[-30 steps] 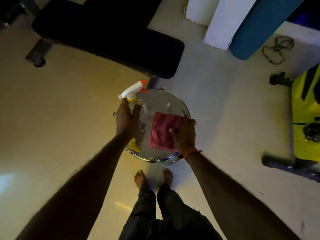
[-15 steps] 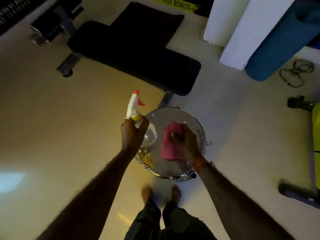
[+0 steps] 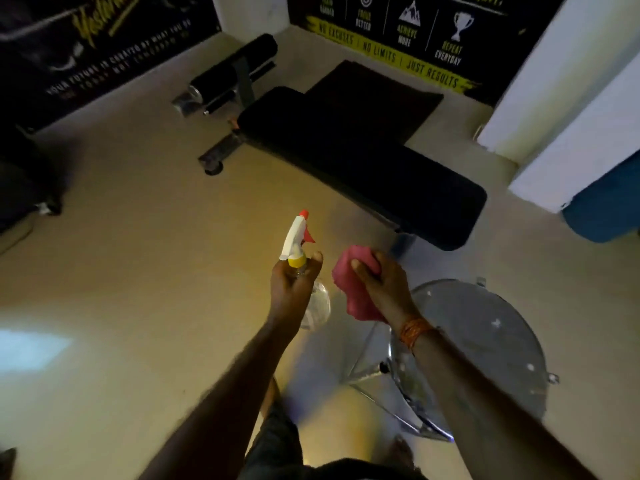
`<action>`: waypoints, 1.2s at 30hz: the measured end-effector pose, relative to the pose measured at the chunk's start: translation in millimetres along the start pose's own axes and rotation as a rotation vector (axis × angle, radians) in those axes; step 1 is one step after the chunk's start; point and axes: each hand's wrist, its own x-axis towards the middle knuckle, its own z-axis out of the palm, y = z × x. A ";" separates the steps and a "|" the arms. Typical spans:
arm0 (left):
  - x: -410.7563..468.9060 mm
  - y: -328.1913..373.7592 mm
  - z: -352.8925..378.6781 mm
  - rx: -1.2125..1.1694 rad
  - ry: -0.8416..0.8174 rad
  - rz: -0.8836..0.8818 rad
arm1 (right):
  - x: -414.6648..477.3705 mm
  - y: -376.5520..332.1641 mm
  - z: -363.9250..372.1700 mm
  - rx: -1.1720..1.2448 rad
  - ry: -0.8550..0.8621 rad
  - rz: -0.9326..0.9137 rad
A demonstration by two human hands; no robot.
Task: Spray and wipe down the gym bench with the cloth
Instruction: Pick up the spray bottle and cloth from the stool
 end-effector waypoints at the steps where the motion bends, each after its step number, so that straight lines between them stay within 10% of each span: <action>1: 13.4 3.2 -16.3 -0.030 -0.003 -0.015 | 8.5 -11.6 19.2 -0.006 0.001 -0.003; 14: 189.0 46.3 -128.0 -0.088 -0.109 -0.077 | 135.0 -101.7 142.6 -0.026 -0.005 0.080; 36: 576.4 31.3 -22.3 0.018 -0.341 -0.144 | 519.2 -135.8 108.7 0.127 0.042 0.211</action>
